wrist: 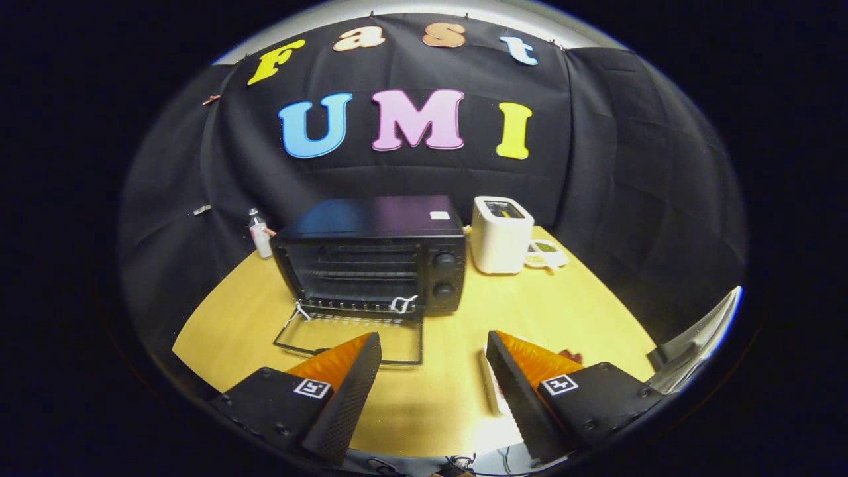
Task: Open the toaster oven, put the food inside, and close the toaster oven door.
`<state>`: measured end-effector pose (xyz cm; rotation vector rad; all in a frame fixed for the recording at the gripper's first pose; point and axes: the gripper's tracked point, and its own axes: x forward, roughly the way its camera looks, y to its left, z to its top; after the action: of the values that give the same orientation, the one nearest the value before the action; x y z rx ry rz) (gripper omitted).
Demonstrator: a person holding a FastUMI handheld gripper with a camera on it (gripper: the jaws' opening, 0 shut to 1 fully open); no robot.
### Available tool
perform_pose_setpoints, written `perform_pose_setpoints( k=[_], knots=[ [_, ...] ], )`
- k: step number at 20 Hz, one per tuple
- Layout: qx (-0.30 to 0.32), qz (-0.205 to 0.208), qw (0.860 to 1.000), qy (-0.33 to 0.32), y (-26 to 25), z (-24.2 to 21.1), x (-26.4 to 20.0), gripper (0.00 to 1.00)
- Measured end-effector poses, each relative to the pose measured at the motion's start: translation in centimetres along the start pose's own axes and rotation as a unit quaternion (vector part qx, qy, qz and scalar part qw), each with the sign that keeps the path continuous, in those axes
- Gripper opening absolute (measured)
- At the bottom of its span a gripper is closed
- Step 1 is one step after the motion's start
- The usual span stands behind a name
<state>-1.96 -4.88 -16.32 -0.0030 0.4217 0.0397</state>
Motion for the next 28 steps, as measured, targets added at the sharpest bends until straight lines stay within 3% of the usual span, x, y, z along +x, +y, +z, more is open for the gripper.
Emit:
perform_pose_setpoints(
  k=[8,14,19,24,25,28],
  knots=[
    [0.063,-0.030,0.997,0.032,-12.4,-1.9,1.6,0.99],
    [0.142,0.036,0.985,0.089,-15.2,-6.2,4.8,0.99],
    [0.190,0.110,0.966,0.140,-14.7,-10.1,6.6,0.99],
    [0.240,0.147,0.943,0.178,-14.3,-12.0,7.5,0.96],
    [0.253,0.152,0.938,0.182,-14.2,-12.1,7.4,0.93],
    [0.275,0.170,0.923,0.211,-13.5,-13.0,7.3,0.69]
  ],
)
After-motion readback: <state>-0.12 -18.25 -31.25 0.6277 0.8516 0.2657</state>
